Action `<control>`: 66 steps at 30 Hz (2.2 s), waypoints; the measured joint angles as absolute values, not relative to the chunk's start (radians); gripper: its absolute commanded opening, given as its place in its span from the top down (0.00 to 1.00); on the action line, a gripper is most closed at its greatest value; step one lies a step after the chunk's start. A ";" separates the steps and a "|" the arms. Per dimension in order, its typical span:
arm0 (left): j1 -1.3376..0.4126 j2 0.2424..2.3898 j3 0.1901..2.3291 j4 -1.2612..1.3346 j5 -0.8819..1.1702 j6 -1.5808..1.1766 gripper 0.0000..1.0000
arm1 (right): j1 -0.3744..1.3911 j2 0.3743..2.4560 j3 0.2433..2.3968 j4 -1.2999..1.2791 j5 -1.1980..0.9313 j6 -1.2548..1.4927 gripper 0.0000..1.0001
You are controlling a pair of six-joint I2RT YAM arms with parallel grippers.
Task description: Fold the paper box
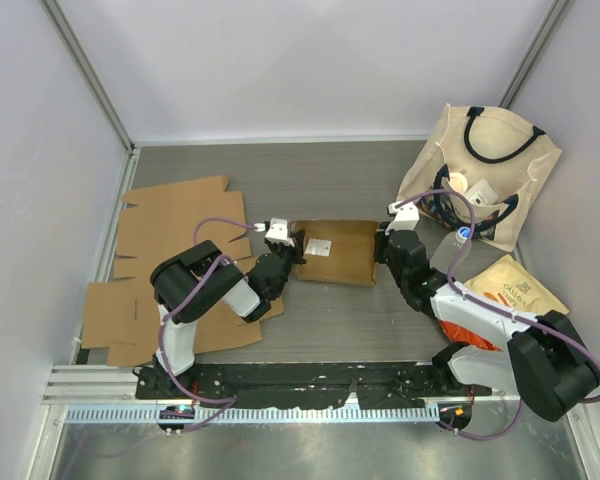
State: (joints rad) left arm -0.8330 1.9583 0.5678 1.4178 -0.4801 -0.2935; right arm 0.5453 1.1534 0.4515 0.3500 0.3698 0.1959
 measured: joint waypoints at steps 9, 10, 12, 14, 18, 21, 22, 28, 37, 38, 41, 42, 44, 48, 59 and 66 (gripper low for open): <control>-0.850 1.958 0.575 1.408 -0.504 -0.273 1.00 | 0.543 1.196 0.531 0.211 0.438 0.486 0.99; -0.853 1.958 0.575 1.407 -0.505 -0.272 1.00 | 0.543 1.196 0.539 0.192 0.447 0.510 0.99; -0.857 1.958 0.576 1.405 -0.506 -0.272 1.00 | 0.543 1.196 0.550 0.170 0.464 0.536 0.96; -0.861 1.958 0.576 1.404 -0.508 -0.272 1.00 | 0.543 1.196 0.549 0.162 0.471 0.543 0.93; -0.865 1.958 0.576 1.400 -0.513 -0.273 1.00 | 0.553 1.174 0.452 0.283 0.470 0.511 0.89; -0.875 1.958 0.576 1.399 -0.512 -0.268 1.00 | 0.569 1.132 0.333 0.390 0.471 0.482 0.86; -0.878 1.958 0.576 1.399 -0.513 -0.263 1.00 | 0.574 1.116 0.297 0.430 0.471 0.470 0.84; -0.903 1.958 0.576 1.399 -0.512 -0.226 1.00 | 0.594 1.036 0.157 0.589 0.482 0.415 0.70; -0.917 1.958 0.573 1.401 -0.513 -0.175 1.00 | 0.608 0.878 0.163 0.492 0.521 0.452 0.45; -0.917 1.958 0.572 1.402 -0.514 -0.174 1.00 | 0.609 0.852 0.183 0.432 0.523 0.469 0.44; -0.921 1.958 0.572 1.402 -0.517 -0.167 1.00 | 0.613 0.778 0.273 0.221 0.514 0.520 0.41; -0.923 1.958 0.572 1.402 -0.520 -0.163 1.00 | 0.614 0.756 0.313 0.136 0.506 0.538 0.41; -0.925 1.958 0.572 1.402 -0.523 -0.154 1.00 | 0.614 0.731 0.393 -0.009 0.475 0.564 0.41; -0.928 1.958 0.570 1.403 -0.530 -0.146 1.00 | 0.614 0.714 0.548 -0.252 0.374 0.571 0.40; -0.930 1.954 0.566 1.402 -0.531 -0.145 1.00 | 0.636 0.930 0.839 -0.376 0.188 0.241 0.41; -0.931 1.954 0.566 1.402 -0.530 -0.145 1.00 | 0.648 1.028 0.877 -0.355 0.030 0.090 0.43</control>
